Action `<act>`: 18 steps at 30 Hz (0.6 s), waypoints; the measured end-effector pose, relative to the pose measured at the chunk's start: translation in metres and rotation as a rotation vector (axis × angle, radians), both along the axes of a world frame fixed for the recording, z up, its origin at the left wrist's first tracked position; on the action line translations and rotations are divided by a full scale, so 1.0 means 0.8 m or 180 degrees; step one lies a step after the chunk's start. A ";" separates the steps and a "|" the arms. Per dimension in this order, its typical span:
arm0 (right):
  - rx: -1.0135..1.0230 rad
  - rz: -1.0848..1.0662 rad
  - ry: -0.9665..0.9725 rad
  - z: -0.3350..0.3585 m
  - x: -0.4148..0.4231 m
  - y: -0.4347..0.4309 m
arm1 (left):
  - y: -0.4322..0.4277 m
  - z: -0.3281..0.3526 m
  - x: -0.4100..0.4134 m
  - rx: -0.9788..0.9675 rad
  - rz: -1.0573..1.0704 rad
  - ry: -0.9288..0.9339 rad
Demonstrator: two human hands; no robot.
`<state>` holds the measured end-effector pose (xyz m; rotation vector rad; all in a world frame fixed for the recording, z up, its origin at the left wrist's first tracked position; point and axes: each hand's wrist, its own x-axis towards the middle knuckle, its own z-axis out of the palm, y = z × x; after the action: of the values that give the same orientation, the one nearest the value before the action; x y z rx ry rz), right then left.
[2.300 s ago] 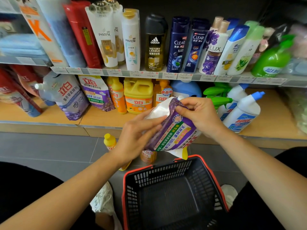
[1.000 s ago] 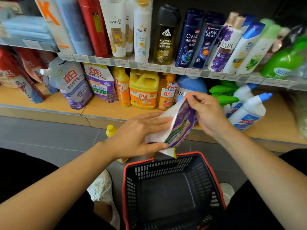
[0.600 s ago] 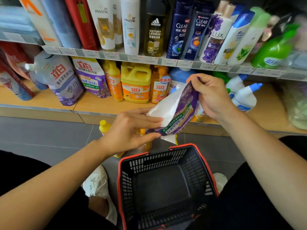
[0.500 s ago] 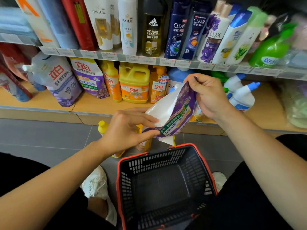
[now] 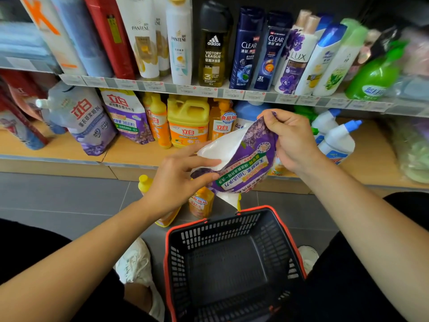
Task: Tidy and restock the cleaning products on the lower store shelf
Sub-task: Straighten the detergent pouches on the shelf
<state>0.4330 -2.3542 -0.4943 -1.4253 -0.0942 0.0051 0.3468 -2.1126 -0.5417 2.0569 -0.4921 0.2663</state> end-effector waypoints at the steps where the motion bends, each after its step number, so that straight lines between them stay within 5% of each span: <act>1: -0.0002 -0.0017 0.0011 0.000 0.000 0.000 | -0.001 -0.001 -0.001 -0.0031 0.0078 -0.0071; 10: 0.0315 -0.0307 0.0327 0.002 0.006 -0.002 | 0.000 -0.008 0.008 -0.1310 0.0616 -0.0081; 14: 0.0522 -0.0371 0.0501 0.007 0.005 0.000 | 0.005 -0.015 0.013 -0.2070 0.0475 0.0572; 18: 0.0820 -0.0417 0.0649 0.017 0.004 0.005 | -0.009 -0.048 0.014 -0.1601 0.0310 0.1426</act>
<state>0.4359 -2.3501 -0.4809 -1.1642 0.1618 0.0293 0.3582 -2.1197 -0.5802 1.5804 -0.0375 -0.0213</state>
